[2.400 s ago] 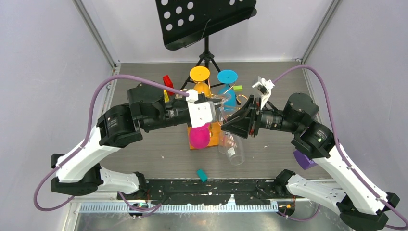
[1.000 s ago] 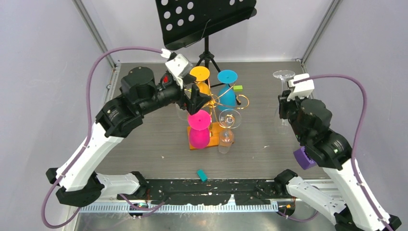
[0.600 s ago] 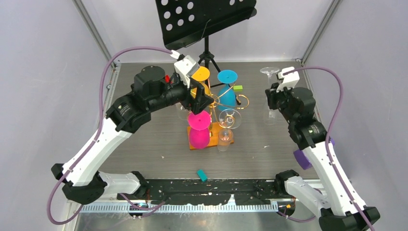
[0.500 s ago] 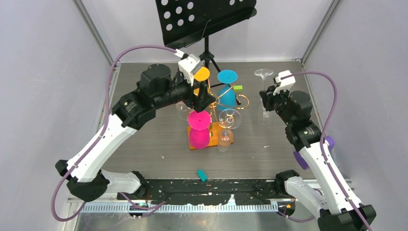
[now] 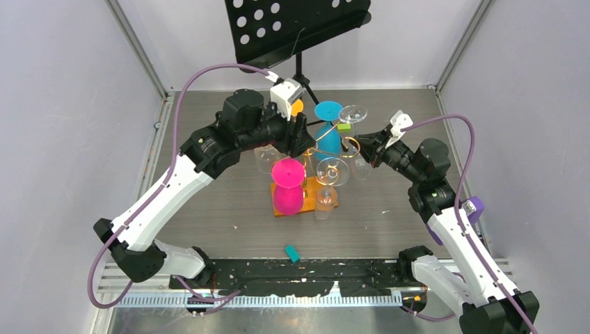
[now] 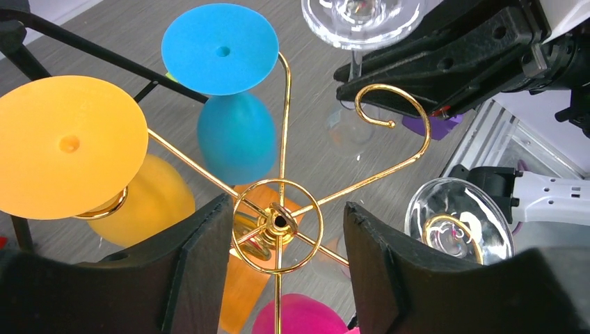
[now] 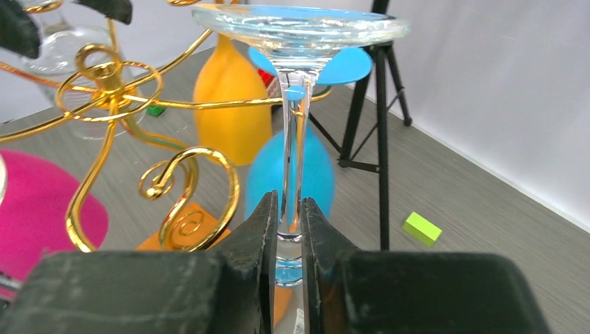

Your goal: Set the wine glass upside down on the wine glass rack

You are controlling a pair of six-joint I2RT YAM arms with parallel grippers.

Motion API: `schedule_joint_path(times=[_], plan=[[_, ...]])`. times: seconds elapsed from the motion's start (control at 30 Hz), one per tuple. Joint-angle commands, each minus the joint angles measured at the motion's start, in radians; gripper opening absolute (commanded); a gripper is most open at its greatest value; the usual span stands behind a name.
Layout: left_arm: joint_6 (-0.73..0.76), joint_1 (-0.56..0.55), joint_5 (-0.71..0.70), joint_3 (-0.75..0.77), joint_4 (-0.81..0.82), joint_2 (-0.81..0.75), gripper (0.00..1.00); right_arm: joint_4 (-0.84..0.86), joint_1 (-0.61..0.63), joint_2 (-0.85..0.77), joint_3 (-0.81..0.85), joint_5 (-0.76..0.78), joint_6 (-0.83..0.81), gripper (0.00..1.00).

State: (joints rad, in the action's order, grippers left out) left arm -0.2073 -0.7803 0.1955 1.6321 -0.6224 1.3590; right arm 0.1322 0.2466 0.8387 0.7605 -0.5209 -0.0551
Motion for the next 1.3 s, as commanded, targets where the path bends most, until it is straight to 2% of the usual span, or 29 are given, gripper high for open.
schedule_joint_path(times=[0.0,0.27,0.43,0.87,1.27], plan=[[-0.018,0.004,0.018,0.033,0.021,-0.014,0.56,0.129,-0.002,-0.004,-0.011,-0.113,-0.014,0.05],[-0.020,0.004,0.036,0.031,0.013,0.004,0.47,0.268,-0.002,-0.019,-0.107,-0.159,0.042,0.05],[-0.036,0.004,0.057,0.022,0.020,0.011,0.45,0.346,-0.003,0.014,-0.121,-0.206,0.093,0.05],[-0.046,0.004,0.065,0.009,0.029,0.014,0.42,0.469,-0.003,0.062,-0.119,-0.347,0.181,0.05],[-0.056,0.004,0.072,0.002,0.039,0.013,0.41,0.536,-0.004,-0.001,-0.166,-0.349,0.219,0.05]])
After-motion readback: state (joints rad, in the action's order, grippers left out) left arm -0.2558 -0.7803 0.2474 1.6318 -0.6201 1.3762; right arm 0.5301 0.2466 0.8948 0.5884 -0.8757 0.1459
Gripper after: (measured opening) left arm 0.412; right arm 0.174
